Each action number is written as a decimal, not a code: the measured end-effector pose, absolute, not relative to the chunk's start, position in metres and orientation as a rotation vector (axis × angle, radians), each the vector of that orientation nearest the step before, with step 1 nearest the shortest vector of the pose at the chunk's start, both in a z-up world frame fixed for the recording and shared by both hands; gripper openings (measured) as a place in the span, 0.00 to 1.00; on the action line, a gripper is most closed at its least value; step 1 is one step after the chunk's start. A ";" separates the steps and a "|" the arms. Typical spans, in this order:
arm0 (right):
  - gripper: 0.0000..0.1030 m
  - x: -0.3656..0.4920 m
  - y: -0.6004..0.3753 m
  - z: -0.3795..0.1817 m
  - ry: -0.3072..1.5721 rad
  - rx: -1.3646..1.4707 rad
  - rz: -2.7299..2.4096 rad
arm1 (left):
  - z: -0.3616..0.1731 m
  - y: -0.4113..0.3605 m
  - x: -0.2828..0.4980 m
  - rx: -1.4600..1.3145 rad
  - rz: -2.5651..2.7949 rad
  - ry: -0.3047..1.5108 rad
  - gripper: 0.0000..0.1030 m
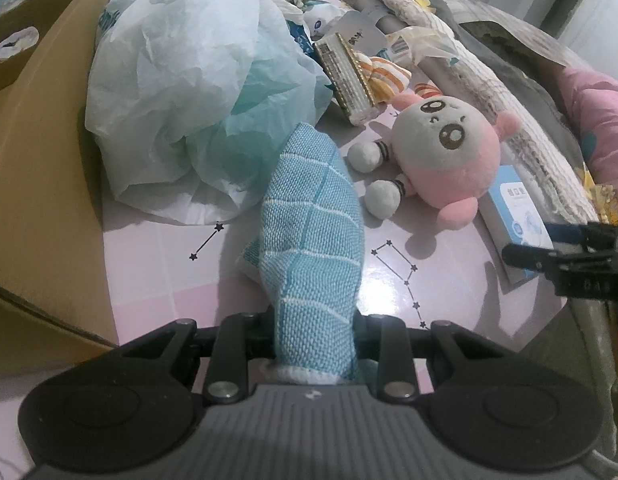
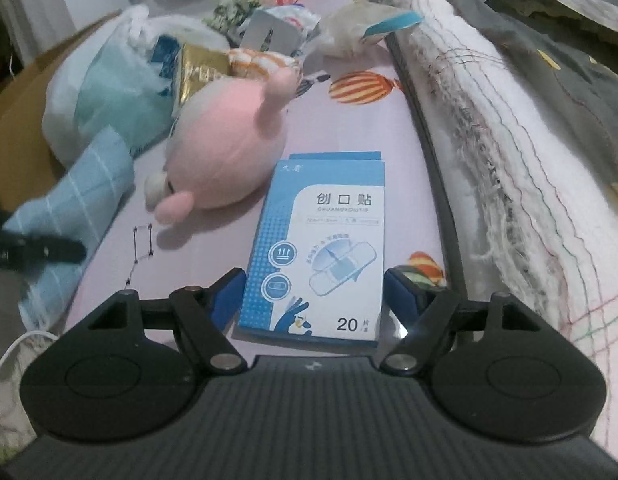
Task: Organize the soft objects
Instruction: 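Grasp the blue bandage box with the right gripper while the left holds the towel, then carry towel and bandage box into the cardboard box and open both grippers, then move the left tool back to the pink-and-white plush toy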
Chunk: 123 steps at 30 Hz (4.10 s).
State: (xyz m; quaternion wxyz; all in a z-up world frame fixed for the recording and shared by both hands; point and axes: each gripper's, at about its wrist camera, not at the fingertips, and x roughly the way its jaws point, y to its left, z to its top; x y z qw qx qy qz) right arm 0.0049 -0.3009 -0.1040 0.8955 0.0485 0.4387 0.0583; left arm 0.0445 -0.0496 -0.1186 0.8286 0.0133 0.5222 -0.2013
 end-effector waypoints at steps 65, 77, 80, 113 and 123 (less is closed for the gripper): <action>0.70 0.290 0.063 0.053 0.928 0.368 0.767 | 0.029 0.209 0.155 0.027 0.132 0.795 0.18; 0.70 0.376 0.139 -0.020 1.103 0.320 0.610 | -0.023 0.222 0.226 0.168 0.133 0.919 0.19; 0.70 0.383 0.138 -0.034 1.126 0.331 0.588 | -0.036 0.222 0.241 0.199 0.137 0.940 0.19; 0.74 0.375 0.116 -0.038 1.135 0.516 0.666 | -0.005 0.230 0.224 0.111 0.147 0.924 0.72; 0.76 0.299 0.017 0.045 0.945 0.529 0.841 | 0.070 0.209 0.144 0.011 0.081 0.787 0.81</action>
